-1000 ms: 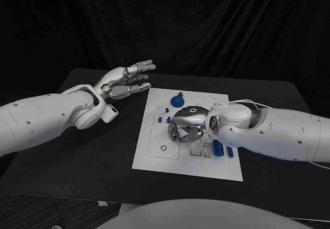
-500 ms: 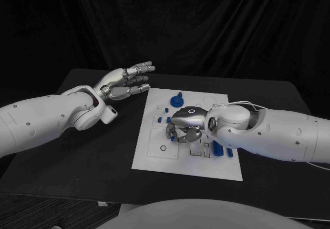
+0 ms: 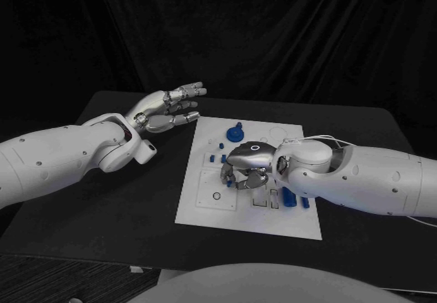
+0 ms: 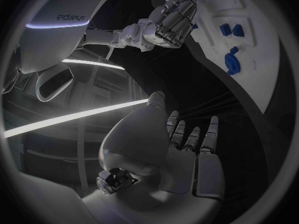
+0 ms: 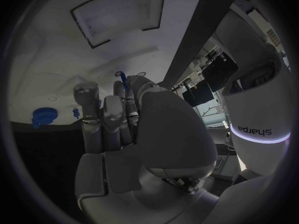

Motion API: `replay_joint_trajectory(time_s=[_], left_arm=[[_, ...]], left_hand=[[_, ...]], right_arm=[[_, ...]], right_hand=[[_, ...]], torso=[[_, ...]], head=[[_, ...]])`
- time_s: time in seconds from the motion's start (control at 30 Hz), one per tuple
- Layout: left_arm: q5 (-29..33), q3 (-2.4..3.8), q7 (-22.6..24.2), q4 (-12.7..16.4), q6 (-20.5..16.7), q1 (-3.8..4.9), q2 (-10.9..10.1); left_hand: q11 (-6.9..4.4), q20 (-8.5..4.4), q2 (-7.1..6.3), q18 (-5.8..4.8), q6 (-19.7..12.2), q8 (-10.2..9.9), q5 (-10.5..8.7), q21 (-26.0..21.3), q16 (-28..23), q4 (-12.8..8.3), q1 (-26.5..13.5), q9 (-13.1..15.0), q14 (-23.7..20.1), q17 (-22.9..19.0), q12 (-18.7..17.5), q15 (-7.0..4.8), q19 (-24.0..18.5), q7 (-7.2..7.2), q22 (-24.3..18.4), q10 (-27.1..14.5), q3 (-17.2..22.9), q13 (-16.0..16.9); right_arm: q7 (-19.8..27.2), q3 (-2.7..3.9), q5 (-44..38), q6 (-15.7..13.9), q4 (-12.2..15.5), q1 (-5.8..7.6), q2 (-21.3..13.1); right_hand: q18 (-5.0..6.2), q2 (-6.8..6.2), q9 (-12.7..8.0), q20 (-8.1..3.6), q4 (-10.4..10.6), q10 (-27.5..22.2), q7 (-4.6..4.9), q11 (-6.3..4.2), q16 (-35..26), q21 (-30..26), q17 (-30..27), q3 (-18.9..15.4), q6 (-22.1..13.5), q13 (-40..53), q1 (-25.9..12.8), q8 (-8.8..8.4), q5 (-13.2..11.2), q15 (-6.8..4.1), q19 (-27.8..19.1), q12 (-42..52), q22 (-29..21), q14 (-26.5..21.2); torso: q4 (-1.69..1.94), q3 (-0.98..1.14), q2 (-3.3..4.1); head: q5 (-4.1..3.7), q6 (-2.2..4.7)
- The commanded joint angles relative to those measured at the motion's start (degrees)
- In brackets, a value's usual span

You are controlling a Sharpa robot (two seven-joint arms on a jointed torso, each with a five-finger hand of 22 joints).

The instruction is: Assemble the parts on the task board

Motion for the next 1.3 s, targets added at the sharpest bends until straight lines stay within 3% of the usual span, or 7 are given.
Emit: replay_joint_trajectory(time_s=[0.03, 0.83, 1.3], left_arm=[[0.5, 0.06, 0.4, 0.1, 0.5, -0.12, 0.1], [0.5, 0.06, -0.1, 0.0, 0.7, -0.20, 0.2], [0.5, 0.06, -0.6, -0.1, 1.2, -0.29, 0.3]], left_hand=[[0.27, 0.09, -0.02, -0.05, 0.2, 0.0, 0.24, -0.2, -0.2, -0.1, 0.4, 0.0, -0.1, -0.1, -0.1, 0.43, -0.3, 0.14, -0.1, -0.1, 0.3, -0.1], [0.30, 0.08, 0.00, -0.06, 0.4, 0.1, 0.23, -0.2, -0.2, -0.1, 0.5, 0.0, -0.1, -0.1, -0.1, 0.49, -0.3, 0.20, -0.1, -0.1, 0.3, -0.1], [0.34, 0.08, 0.02, -0.06, 0.4, 0.1, 0.21, -0.2, -0.2, -0.1, 0.5, 0.0, -0.1, -0.1, 0.0, 0.53, -0.3, 0.22, -0.1, -0.1, 0.4, -0.1]], right_arm=[[-0.2, 0.03, -0.4, -0.6, 0.1, -0.17, -0.2], [0.4, 0.03, -2.7, -2.7, 0.1, -0.25, -0.4], [1.0, 0.03, -2.8, -2.9, -0.1, -0.99, 0.0]], right_hand=[[0.69, 0.07, 0.0, -0.12, -0.2, 0.2, 0.02, 0.13, -0.4, -0.4, -0.2, 0.2, -0.3, -0.1, 0.4, -0.14, -0.3, -0.03, -0.5, -0.4, 5.4, -0.5], [0.65, 0.11, 0.0, -0.05, -0.3, 0.2, 0.11, 0.22, -0.3, -0.3, -0.1, 0.3, -0.3, -0.1, 0.2, -0.10, -0.6, 0.08, -0.6, -0.3, 5.4, -0.5], [0.68, 0.20, -0.1, -0.03, -0.7, 0.7, 0.03, 0.09, -0.3, -0.1, -0.1, 0.3, -0.2, -0.1, 0.1, -0.03, -1.5, 0.02, -0.6, 0.0, 5.4, -0.6]], torso=[[0.00, -0.02, 0.00], [-0.02, -0.03, -0.05], [0.01, -0.02, -0.05]], head=[[0.05, 0.00], [0.20, 0.00], [0.31, 0.00]])
